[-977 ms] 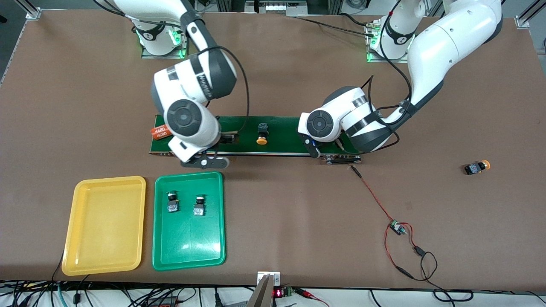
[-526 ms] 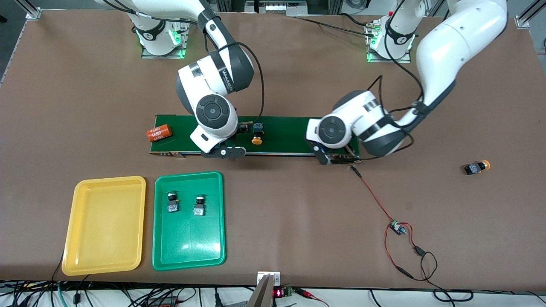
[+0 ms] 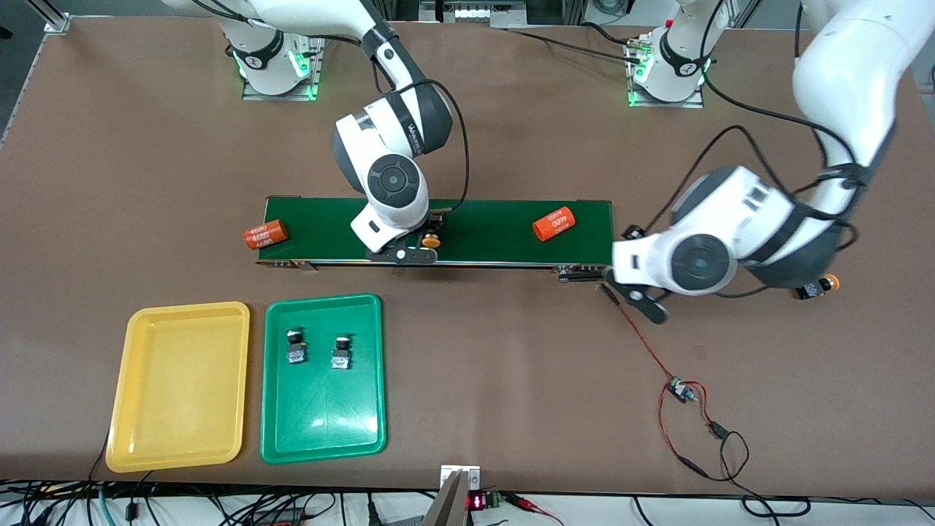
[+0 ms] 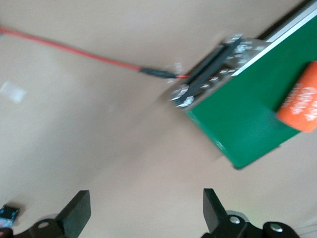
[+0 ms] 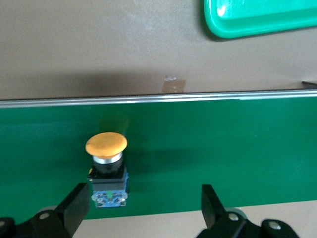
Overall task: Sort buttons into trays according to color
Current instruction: 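Grasp the yellow button with the right gripper while the left gripper reaches a button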
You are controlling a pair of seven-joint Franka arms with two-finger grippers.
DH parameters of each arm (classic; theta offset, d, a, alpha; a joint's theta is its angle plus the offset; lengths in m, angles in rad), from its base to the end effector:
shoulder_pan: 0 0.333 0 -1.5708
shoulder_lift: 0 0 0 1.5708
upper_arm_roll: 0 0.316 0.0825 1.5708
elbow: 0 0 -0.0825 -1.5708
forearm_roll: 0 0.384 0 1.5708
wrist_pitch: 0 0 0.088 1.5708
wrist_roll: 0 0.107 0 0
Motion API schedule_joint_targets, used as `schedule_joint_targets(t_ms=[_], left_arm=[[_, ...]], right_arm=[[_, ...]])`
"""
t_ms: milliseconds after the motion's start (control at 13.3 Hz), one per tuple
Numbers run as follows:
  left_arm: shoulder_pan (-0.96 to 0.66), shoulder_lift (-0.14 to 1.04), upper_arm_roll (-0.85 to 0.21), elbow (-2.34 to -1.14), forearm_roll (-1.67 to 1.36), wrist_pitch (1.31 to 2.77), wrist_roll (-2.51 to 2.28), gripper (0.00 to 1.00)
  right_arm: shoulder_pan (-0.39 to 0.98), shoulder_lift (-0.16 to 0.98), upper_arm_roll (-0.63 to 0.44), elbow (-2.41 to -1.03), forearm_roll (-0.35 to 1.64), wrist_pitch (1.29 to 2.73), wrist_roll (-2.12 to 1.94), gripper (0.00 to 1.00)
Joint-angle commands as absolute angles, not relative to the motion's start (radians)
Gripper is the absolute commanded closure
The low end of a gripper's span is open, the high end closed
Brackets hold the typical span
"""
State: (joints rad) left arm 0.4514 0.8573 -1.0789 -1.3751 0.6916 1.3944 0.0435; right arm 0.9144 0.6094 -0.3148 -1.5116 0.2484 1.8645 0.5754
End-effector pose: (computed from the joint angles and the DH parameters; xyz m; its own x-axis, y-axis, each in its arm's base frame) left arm 0.6416 -0.1655 0.3508 0.7063 -0.5925 -0.3873 -0.6159 -0.7841 0.0765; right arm 0.5306 0.4239 0.3036 0.9771 -0.0502 -0.2068 -0.0322 -0.9955 0.0896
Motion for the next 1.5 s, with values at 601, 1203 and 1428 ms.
schedule_joint_targets(t_ms=[601,1203,1428], left_arm=[[0.670,0.862,-0.856,-1.386,0.862,1.414,0.093,0.00],[0.913,0.876,-0.776,-1.609,1.026,1.977,0.742,0.00],[0.959,0.877,-0.767,-1.675,1.026,1.999,0.792,0.00]], right_arm=[[0.963,0.607,-0.321,-1.654,0.275,2.006,0.571,0.00],[0.962,0.601,-0.322,-1.643,0.276,1.997,0.578,0.90],[0.948,0.577,-0.328,-1.606,0.276,1.994,0.566,0.98]])
